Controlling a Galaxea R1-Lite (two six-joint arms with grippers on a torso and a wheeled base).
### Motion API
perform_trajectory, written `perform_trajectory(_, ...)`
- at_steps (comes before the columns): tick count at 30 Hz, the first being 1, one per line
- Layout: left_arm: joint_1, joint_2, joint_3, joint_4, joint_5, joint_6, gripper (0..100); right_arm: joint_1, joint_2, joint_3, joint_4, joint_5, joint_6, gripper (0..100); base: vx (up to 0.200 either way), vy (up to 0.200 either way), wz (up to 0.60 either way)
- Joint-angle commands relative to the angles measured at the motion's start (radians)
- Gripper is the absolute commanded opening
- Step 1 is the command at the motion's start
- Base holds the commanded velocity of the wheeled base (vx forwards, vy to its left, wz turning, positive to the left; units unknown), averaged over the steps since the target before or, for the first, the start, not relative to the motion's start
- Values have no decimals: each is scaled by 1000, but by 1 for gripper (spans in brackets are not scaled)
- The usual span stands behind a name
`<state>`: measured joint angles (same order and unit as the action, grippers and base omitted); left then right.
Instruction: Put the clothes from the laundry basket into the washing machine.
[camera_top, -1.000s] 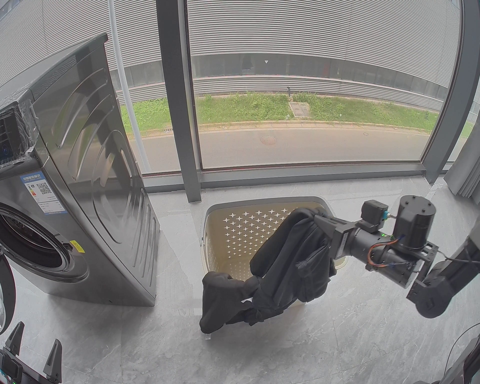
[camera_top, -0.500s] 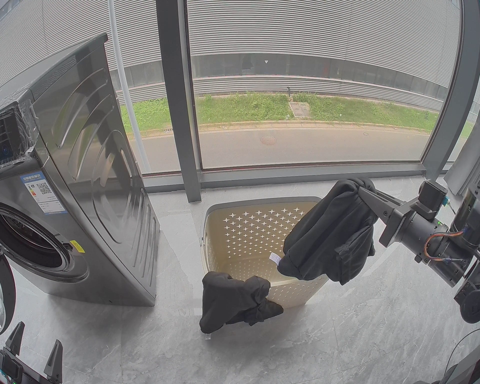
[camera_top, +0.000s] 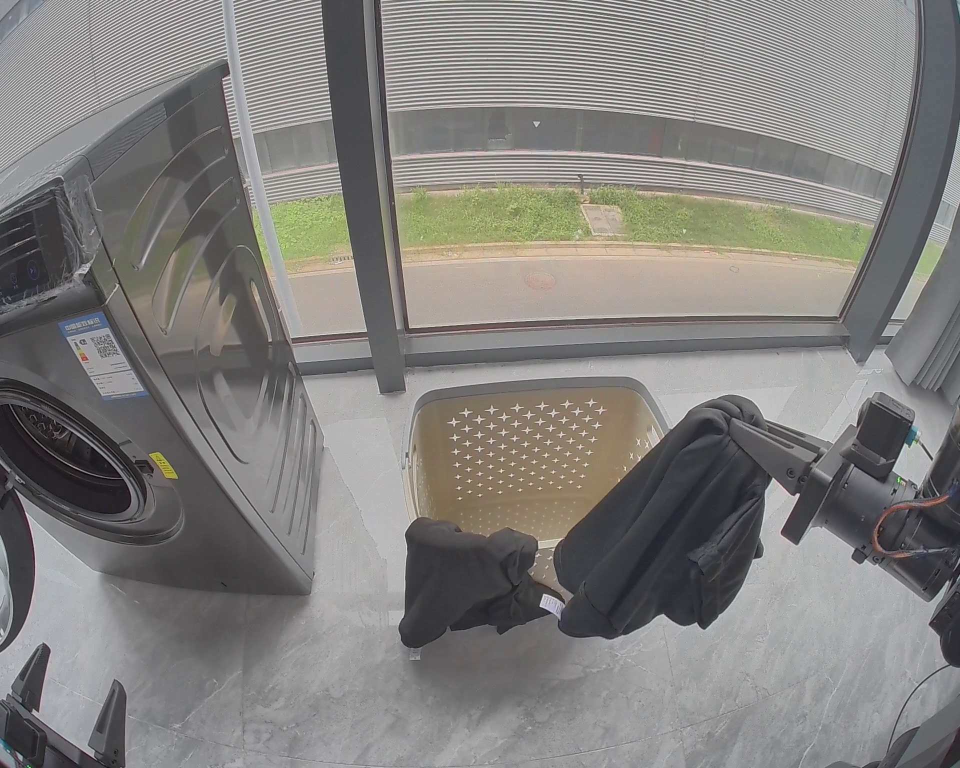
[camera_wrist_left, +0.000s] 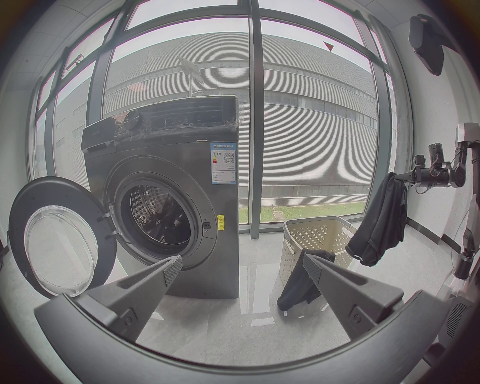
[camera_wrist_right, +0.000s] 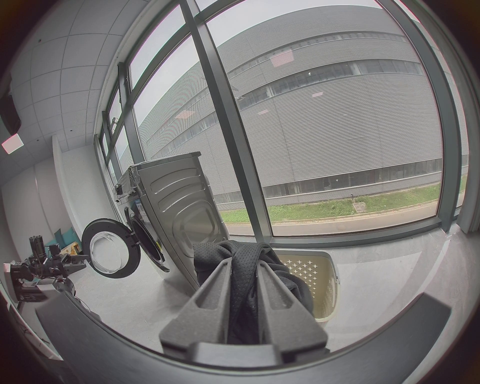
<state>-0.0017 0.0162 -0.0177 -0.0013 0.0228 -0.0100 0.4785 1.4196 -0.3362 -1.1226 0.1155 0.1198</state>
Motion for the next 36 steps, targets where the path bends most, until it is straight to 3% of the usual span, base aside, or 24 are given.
perform_trajectory(1, 0, -15, 18, 0, 0, -1, 100, 0, -13, 16, 1, 6, 0, 0, 0, 200, 0)
perform_trajectory(36, 0, -15, 18, 0, 0, -4, 100, 65, -24, 75, 3, 9, -15, 0, 0, 200, 0)
